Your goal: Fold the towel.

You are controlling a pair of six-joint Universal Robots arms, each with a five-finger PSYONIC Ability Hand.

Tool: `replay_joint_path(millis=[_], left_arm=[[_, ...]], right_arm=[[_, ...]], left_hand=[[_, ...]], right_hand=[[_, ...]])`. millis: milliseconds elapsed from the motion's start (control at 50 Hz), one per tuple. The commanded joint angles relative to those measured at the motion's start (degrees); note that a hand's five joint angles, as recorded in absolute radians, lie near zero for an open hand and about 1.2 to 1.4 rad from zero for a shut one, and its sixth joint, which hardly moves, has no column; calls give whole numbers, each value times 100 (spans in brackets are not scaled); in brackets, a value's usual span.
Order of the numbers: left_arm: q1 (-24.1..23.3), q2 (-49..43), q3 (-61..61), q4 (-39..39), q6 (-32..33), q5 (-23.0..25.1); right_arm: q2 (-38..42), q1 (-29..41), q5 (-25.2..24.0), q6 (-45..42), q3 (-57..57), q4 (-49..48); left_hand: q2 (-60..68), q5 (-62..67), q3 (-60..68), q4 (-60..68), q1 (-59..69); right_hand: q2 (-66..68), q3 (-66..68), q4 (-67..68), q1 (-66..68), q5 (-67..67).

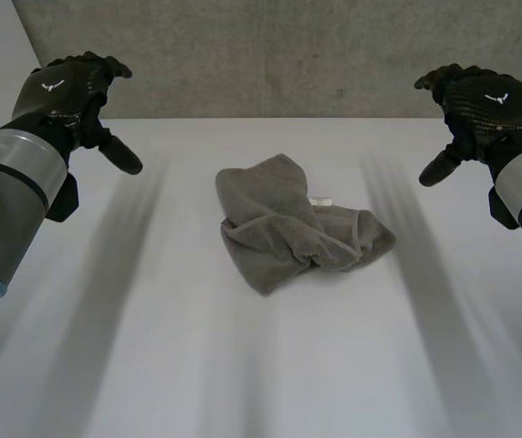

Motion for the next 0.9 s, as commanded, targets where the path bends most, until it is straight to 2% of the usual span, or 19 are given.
replay_joint_path(millis=[20,120,260,340,360,380,460,580,700,780,820,900], left_arm=[[0,-12,-13,0,-2,13],[0,-30,-30,8,6,21],[-9,-338,-48,35,24,162],[-26,-663,-22,44,24,496],[-61,-915,13,44,33,774],[-61,-918,13,44,33,777],[-105,-1601,215,44,33,1408],[-167,-2315,594,26,42,1762],[-308,-3150,1156,-27,358,2052],[-360,-3458,1376,-44,560,2060],[-448,-3773,1568,-35,665,2034],[-510,-3994,1675,-27,674,2052]], right_arm=[[-74,-12,68,-1,-15,1],[-74,-12,60,-9,-24,10],[-74,76,-231,-203,-41,344],[75,102,-756,-711,-112,1107],[75,103,-758,-713,-112,1109],[188,172,-888,-765,-112,1257],[427,375,-943,-800,-112,1302],[945,524,-986,-748,-68,1293],[1577,718,-960,-380,-15,1014],[1920,727,-951,77,64,539],[2017,735,-943,165,73,390],[2176,753,-943,281,55,168]], left_hand=[[-364,-301,-295,-336,-567],[-364,-301,-295,-336,-567],[-191,-128,-295,-336,-395],[-174,-111,-295,-336,-378],[-174,-111,-295,-336,-378],[-174,-111,-295,-336,-378],[-157,-94,-295,-336,-361],[-107,-44,-295,-336,-310],[61,124,-295,-336,-142],[415,478,-295,-336,211],[1702,1765,-295,-336,1498],[2500,2563,-295,-336,2297]], right_hand=[[-448,-247,-437,-402,-359],[-448,-247,-437,-402,-359],[-448,-247,-437,-402,-359],[-448,-247,-437,-402,-359],[-448,-247,-437,-402,-359],[-448,-247,-437,-402,-359],[-448,-247,-437,-402,-359],[-448,-247,-437,-402,-359],[-448,-247,-437,-402,-359],[-140,-247,-437,-93,-50],[113,-247,-437,159,202],[418,-247,-437,465,507]])
